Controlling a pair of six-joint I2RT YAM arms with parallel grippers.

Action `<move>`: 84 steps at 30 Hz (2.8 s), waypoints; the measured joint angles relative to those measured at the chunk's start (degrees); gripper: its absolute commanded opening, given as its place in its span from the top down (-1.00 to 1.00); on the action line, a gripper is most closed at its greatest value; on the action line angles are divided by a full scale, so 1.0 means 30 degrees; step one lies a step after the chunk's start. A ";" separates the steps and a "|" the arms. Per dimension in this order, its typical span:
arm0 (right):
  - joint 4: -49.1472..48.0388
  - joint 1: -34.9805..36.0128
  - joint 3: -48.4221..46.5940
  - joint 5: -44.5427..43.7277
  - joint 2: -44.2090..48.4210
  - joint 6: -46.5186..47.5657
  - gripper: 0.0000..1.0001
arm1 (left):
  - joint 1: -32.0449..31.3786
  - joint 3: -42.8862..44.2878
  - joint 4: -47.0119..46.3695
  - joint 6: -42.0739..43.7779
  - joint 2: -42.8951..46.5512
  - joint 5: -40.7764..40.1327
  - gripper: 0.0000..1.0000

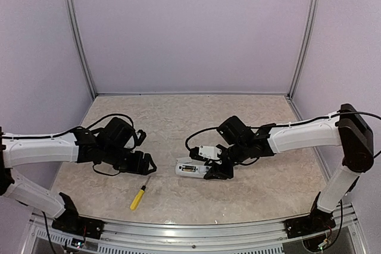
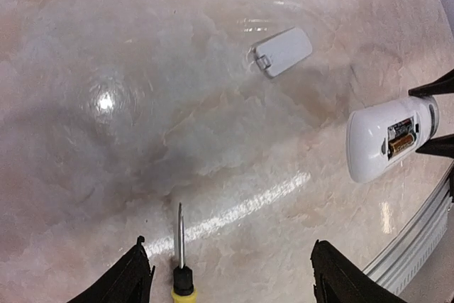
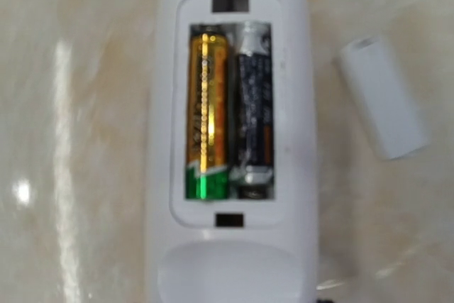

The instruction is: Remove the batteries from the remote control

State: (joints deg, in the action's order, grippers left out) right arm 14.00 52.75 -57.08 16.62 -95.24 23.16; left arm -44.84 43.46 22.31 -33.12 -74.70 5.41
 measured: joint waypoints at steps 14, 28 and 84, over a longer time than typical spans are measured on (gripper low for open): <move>0.1319 0.0321 -0.1217 0.0153 -0.3468 0.2535 0.32 | -0.1093 -0.0656 0.2936 -0.0415 -0.0372 -0.0597 -0.42; 0.1253 0.0743 -0.1166 -0.0845 -0.3468 0.2528 -0.62 | -0.1144 0.0379 0.3344 0.0044 -0.3242 -0.0816 0.06; -1.4564 -0.0525 0.2645 0.0168 0.2142 -1.8178 -0.23 | 0.0168 0.6375 -1.1351 -0.5100 -0.3759 -0.0357 0.96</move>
State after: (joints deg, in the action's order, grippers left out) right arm -29.69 51.18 -49.15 17.12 -88.82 -31.38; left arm -44.34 62.59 -11.75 -48.42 -85.97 4.34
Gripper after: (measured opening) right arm 0.638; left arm 0.084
